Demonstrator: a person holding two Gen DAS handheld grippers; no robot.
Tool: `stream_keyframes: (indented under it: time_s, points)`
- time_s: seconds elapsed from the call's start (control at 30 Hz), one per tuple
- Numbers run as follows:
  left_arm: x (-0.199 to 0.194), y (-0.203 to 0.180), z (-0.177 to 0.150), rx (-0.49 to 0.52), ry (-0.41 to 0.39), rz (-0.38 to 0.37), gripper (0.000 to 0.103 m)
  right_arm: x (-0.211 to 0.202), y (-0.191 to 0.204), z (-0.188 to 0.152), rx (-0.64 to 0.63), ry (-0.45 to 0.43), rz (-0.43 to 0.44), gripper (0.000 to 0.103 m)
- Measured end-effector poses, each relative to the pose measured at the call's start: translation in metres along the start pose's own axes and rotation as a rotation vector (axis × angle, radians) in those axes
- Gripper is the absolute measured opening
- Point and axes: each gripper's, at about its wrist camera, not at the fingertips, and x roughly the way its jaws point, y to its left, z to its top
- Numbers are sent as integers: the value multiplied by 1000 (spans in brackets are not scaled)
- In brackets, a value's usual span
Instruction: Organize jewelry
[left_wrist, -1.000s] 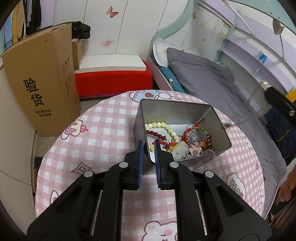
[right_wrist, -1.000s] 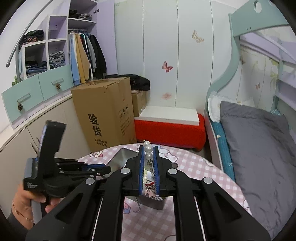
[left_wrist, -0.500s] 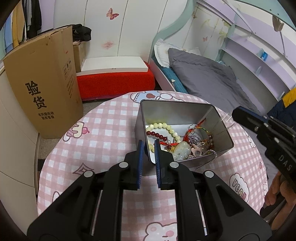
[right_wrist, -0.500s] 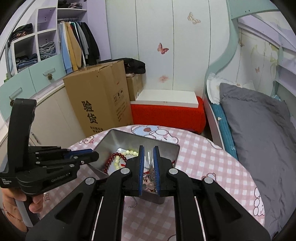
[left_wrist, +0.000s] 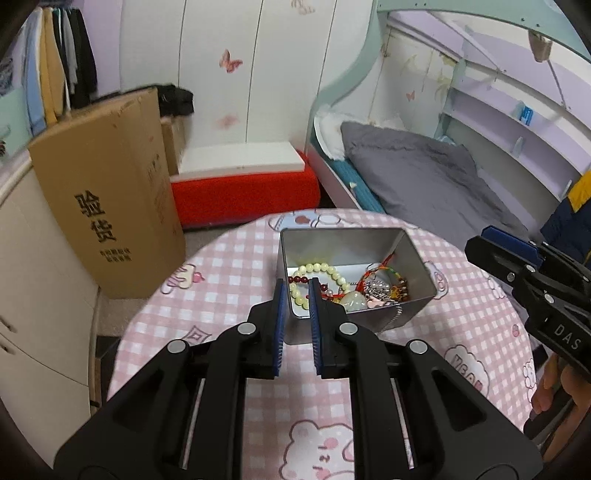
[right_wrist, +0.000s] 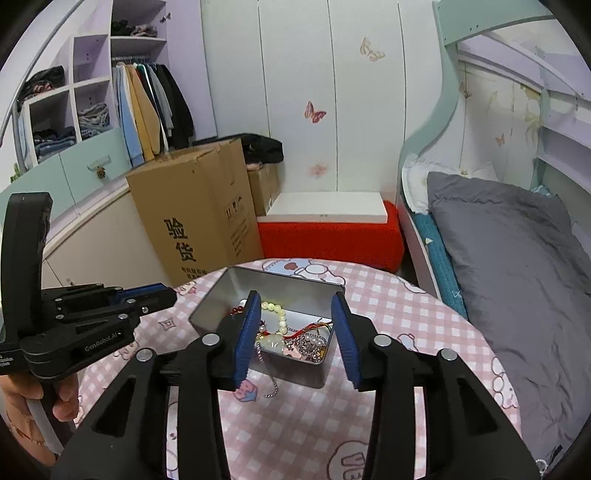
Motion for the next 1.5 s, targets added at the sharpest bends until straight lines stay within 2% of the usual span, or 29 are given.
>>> stream_keyframes:
  time_s: [0.43,0.5,0.57,0.67,0.73,0.77,0.97,1.07,1.2,1.37,1.5]
  points:
    - [-96,-18,-16,5,-152,35,13,-77,17,-10,6,-106,-5,51]
    - [-111,-24,-21,11,-175,45,23,-89,21,-12,2,-124,-5,53]
    - [-126,-28,-26,16,-210,54,61,-99,25,-14,-6,-136,-11,54]
    - [-147,-35,-33,23,-260,57,62,-116,31,-19,-15,-159,-18,55]
    - [-161,-39,-38,27,-283,61,62,-127,35,-22,-22,-177,-28,59]
    - [-168,-41,-41,26,-295,66,64,-134,37,-23,-26,-188,-38,65]
    - [-212,-54,-58,33,-393,130,79,-169,50,-31,-55,-261,-70,73]
    - [-231,-61,-65,44,-437,152,88,-185,57,-34,-66,-297,-76,81]
    - [-252,-72,-73,53,-483,167,91,-205,66,-36,-81,-359,-83,93]
    - [-272,-79,-86,60,-520,179,93,-225,73,-43,-100,-422,-122,95]
    - [-283,-82,-90,58,-543,179,93,-236,74,-46,-93,-444,-116,95]
